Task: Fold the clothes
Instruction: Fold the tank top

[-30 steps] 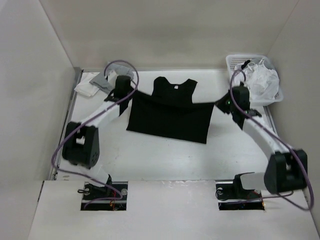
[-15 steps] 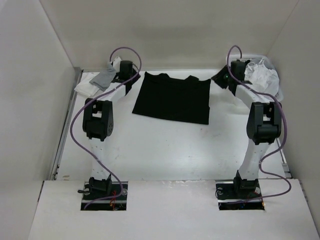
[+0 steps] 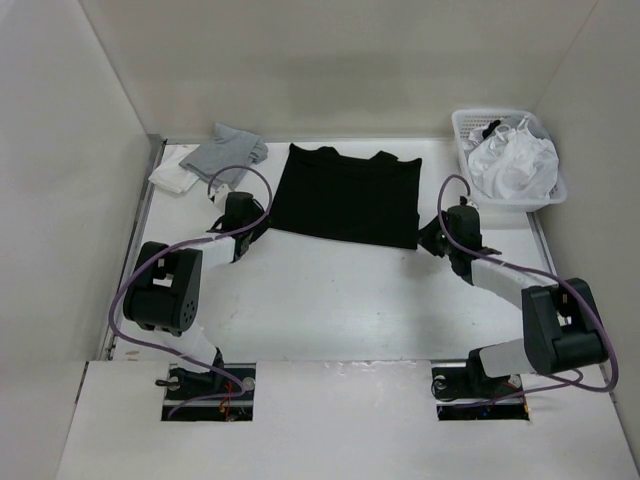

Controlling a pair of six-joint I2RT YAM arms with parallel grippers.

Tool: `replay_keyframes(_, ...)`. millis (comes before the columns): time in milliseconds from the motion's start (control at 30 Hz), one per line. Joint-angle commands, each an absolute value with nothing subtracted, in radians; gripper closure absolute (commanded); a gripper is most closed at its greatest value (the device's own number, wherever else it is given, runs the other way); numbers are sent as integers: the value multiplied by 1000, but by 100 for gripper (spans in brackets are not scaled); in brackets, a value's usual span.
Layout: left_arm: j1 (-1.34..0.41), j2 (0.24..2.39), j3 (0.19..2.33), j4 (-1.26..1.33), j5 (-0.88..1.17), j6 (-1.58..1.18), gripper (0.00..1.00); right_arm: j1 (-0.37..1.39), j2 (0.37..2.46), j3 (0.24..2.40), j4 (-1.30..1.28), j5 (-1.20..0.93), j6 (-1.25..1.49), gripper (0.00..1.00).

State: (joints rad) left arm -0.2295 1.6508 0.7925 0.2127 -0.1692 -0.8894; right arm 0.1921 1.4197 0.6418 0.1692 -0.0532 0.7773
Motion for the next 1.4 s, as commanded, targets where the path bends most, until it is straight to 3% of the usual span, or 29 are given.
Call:
replay_keyframes(0, -222, 1683, 795, 304, -100, -910, 60, 185, 1364, 566, 278, 2, 793, 79)
replay_keyframes(133, -220, 1733, 796, 287, -103, -937, 66, 176, 1330, 500, 281, 6, 796, 68)
replay_keyframes(267, -219, 1772, 810, 290, -143, -950, 69, 171, 1344, 463, 308, 3, 811, 66)
replay_keyframes(467, -211, 1805, 824, 317, -161, -966, 90, 157, 1345, 452, 321, -6, 839, 64)
replay_keyframes(633, -170, 1783, 773, 359, -156, -991, 100, 169, 1371, 479, 305, -2, 867, 59)
replay_keyframes(833, -91, 1695, 643, 388, -127, -1015, 100, 205, 1414, 485, 351, -23, 931, 59)
replay_keyframes(1367, -102, 1701, 629, 416, -83, -1015, 100, 260, 1563, 480, 494, -120, 1042, 61)
